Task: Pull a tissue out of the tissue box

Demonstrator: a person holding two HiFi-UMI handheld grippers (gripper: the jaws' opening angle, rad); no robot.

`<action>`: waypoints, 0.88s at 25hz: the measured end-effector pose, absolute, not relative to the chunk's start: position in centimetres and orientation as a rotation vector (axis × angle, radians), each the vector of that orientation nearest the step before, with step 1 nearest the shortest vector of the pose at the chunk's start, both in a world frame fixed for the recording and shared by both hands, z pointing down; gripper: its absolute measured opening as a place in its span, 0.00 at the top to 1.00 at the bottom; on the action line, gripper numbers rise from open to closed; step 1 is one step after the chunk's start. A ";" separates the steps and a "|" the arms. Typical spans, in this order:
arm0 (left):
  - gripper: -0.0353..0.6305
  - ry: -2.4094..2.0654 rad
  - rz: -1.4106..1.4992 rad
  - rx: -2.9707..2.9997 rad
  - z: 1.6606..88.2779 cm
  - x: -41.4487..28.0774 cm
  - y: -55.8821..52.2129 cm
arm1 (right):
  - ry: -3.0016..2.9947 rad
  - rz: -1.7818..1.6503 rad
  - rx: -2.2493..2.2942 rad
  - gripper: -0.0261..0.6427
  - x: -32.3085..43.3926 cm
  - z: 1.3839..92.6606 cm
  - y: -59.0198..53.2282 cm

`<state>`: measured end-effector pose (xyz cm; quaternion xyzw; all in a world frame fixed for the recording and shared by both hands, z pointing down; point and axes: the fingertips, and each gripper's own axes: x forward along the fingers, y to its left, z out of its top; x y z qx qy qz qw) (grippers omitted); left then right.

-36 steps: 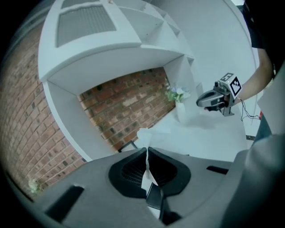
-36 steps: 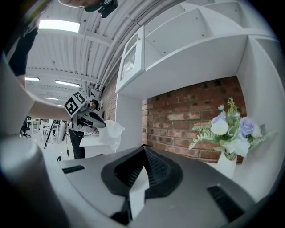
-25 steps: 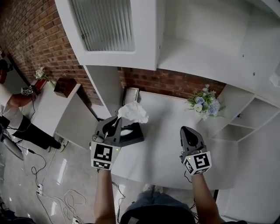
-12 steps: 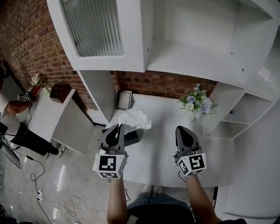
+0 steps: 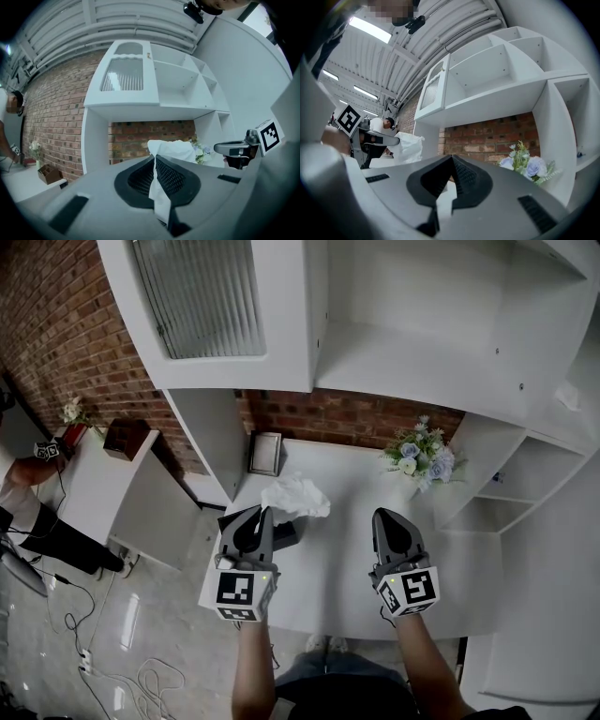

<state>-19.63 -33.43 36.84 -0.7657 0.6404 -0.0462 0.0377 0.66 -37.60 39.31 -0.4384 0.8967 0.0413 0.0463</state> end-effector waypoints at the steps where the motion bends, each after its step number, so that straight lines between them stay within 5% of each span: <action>1: 0.93 1.967 -0.141 -2.354 37.0 -19.7 -33.4 | 2.744 0.138 -1.355 0.97 0.6 39.4 -37.6; 22: 0.93 1.975 -0.166 -2.391 37.9 -19.8 -33.4 | 2.799 0.147 -1.337 0.97 -0.5 39.9 -37.4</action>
